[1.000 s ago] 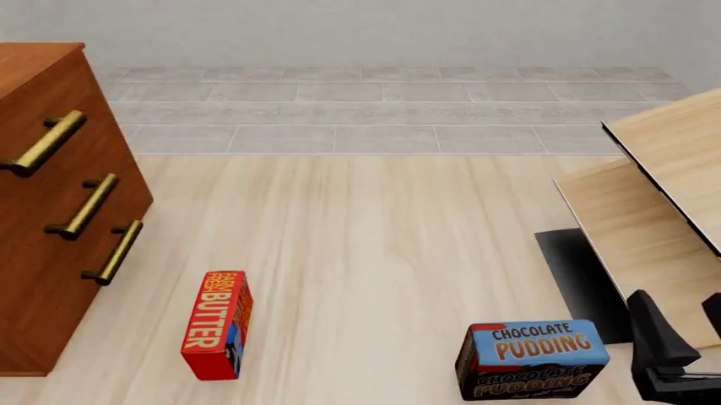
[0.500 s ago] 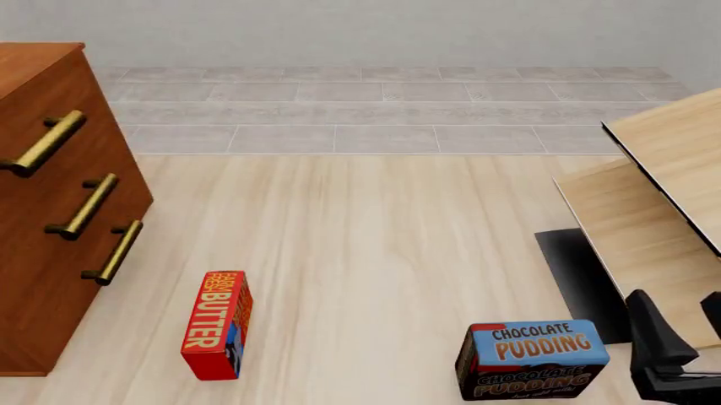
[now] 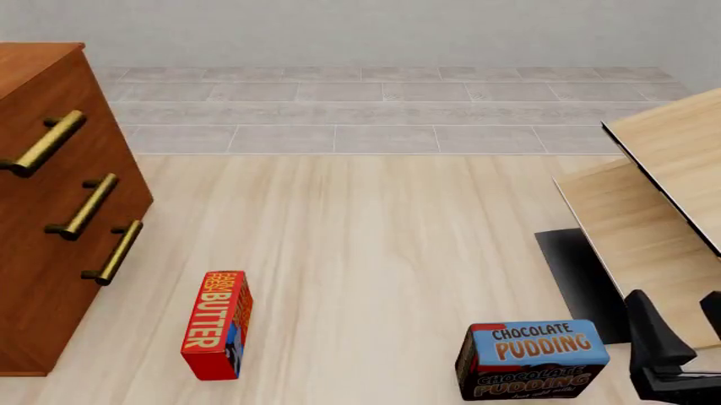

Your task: Close the top drawer of the cabinet and put the bowl on top of it.

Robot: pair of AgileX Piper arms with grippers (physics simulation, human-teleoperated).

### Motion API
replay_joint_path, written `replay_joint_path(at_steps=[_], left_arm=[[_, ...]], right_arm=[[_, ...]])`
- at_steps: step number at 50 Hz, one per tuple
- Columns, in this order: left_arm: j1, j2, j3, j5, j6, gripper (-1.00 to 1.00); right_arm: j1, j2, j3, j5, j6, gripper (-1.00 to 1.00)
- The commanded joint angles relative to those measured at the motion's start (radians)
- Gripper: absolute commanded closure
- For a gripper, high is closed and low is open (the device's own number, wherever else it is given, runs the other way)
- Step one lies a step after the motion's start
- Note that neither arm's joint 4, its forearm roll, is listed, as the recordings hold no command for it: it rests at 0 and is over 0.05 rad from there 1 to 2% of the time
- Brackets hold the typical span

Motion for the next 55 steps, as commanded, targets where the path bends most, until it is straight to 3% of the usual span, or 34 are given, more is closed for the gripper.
replay_joint_path(at_steps=[1,25,26,44,55], left_arm=[[0.018,0.007,0.026,-0.022,-0.009,1.0],[0.029,0.016,-0.006,-0.013,0.001,1.0],[0.029,0.016,-0.008,-0.011,-0.001,-1.0],[0.041,0.015,-0.026,-0.005,0.01,-1.0],[0.037,0.014,-0.178,0.085,0.021,-1.0]], right_arm=[[0.0,-0.002,0.0,0.002,-0.007,-1.0],[0.0,-0.01,0.0,0.008,-0.001,-1.0],[0.001,-0.011,0.0,0.008,0.0,-1.0],[-0.001,-0.009,0.0,0.005,0.009,-1.0],[-0.001,-0.021,0.001,0.014,0.011,-1.0]])
